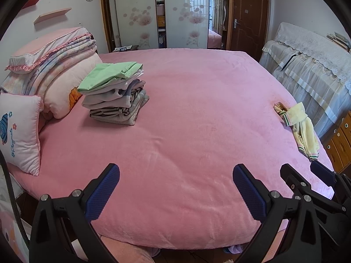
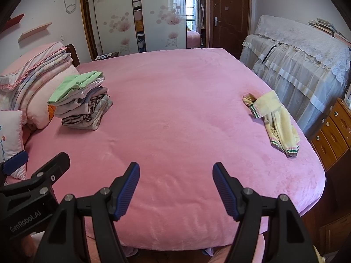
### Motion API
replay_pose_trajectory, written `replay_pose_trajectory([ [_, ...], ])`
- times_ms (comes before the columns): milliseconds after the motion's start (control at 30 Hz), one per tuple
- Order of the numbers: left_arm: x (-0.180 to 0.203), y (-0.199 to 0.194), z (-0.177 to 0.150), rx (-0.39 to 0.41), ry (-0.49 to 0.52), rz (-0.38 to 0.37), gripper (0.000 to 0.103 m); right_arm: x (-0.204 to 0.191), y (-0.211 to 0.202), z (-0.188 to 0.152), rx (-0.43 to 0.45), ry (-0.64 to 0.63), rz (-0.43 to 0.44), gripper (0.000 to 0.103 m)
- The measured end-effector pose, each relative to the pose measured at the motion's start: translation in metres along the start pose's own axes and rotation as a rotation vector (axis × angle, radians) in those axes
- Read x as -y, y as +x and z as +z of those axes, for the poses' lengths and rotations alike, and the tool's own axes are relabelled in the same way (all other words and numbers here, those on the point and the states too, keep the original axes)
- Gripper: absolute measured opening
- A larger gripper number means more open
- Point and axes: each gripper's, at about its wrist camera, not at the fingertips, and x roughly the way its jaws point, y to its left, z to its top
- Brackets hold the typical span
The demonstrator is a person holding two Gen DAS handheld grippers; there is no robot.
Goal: Fold small clothes
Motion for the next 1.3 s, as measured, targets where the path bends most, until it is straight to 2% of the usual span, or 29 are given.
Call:
replay_pose_trajectory([
  [1300,0.0050,-0.0013,-0.0019,-0.004,0.009,0.003,0.102,0.0058,0.0013,0.0000,0.005,0.001,-0.003,0.069],
])
